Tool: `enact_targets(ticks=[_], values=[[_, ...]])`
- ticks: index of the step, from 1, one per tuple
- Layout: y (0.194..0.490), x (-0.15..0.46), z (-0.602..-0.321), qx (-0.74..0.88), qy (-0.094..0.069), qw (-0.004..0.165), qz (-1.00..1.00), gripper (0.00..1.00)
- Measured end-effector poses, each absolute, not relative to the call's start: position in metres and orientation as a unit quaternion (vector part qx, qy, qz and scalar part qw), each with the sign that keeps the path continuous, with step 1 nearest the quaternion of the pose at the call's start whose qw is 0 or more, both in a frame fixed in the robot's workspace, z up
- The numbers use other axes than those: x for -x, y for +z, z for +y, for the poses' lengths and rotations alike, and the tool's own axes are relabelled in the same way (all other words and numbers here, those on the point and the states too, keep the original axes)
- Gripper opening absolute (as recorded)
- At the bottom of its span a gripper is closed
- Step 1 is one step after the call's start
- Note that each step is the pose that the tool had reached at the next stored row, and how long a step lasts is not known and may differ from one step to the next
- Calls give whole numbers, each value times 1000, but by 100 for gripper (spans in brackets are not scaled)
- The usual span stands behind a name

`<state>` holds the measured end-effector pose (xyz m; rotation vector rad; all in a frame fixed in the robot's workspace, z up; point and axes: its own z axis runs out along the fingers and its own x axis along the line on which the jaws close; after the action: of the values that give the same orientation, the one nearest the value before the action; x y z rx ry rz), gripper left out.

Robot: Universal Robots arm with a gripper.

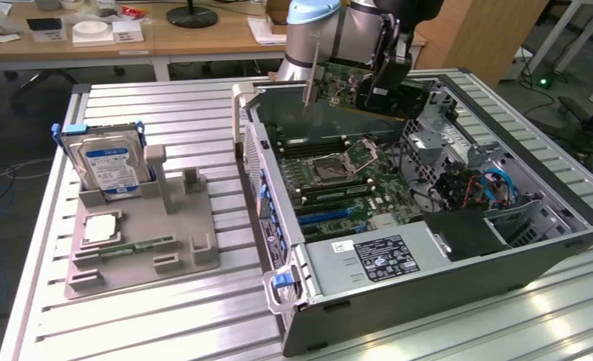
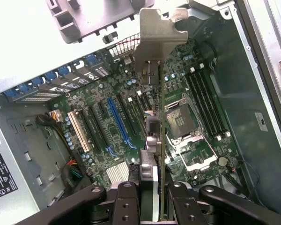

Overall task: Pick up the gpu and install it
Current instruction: 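Insert the gpu into the slot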

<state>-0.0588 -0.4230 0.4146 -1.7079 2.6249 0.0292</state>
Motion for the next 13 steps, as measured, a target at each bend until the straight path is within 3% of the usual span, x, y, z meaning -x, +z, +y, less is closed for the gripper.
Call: enact_targets(ticks=[13], values=[[414,59,-423,574,4,13,819,28]])
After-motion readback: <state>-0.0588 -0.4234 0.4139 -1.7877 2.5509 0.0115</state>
